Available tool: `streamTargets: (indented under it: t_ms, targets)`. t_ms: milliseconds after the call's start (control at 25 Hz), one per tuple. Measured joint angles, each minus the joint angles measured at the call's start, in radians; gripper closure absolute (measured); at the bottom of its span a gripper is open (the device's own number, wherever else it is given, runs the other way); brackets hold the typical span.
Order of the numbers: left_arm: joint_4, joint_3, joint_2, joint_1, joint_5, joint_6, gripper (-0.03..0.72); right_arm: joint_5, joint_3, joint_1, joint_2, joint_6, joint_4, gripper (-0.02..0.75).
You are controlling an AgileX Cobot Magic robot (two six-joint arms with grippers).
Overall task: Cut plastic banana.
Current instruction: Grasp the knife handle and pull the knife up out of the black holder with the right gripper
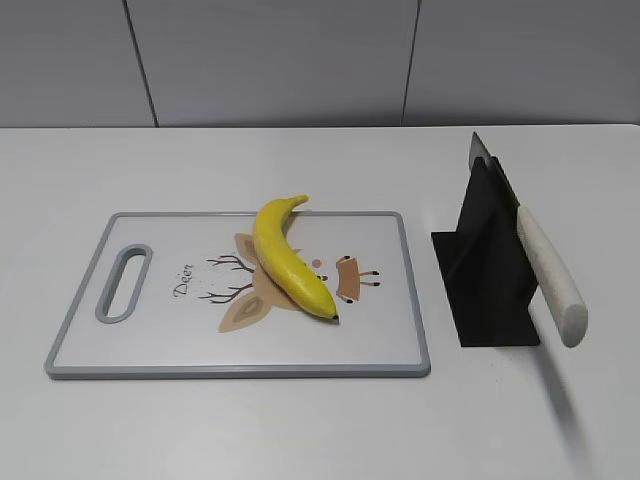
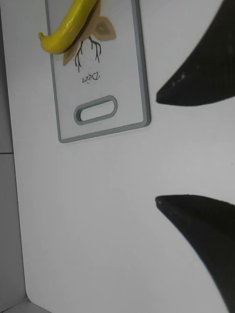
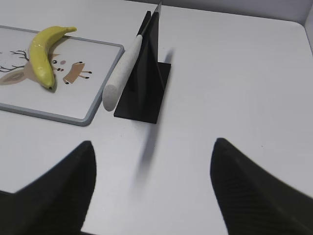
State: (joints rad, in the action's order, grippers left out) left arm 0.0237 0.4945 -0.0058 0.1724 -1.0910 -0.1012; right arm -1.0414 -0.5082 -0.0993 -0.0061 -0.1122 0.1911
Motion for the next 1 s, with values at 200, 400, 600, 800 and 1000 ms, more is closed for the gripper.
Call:
streamTargets:
  t_ms: [200,400,600,800,1000]
  targets:
    - [0.000,0.000,0.000,0.000,0.000,0.000,0.133,0.000,0.000,0.000,0.000,0.000,0.002,0.172]
    - [0.000,0.000,0.000,0.000,0.000,0.000,0.146,0.001,0.000,0.000,0.000,0.000,0.033,0.174]
    - [0.000,0.000,0.000,0.000,0.000,0.000,0.155,0.008,0.000,0.000,0.001,0.000,0.037,0.177]
    - [0.000,0.000,0.000,0.000,0.000,0.000,0.155,0.008,-0.041,0.000,0.094,0.000,0.040,0.178]
    - [0.000,0.000,0.000,0.000,0.000,0.000,0.161,-0.003,-0.137,0.000,0.271,0.000,0.040,0.178]
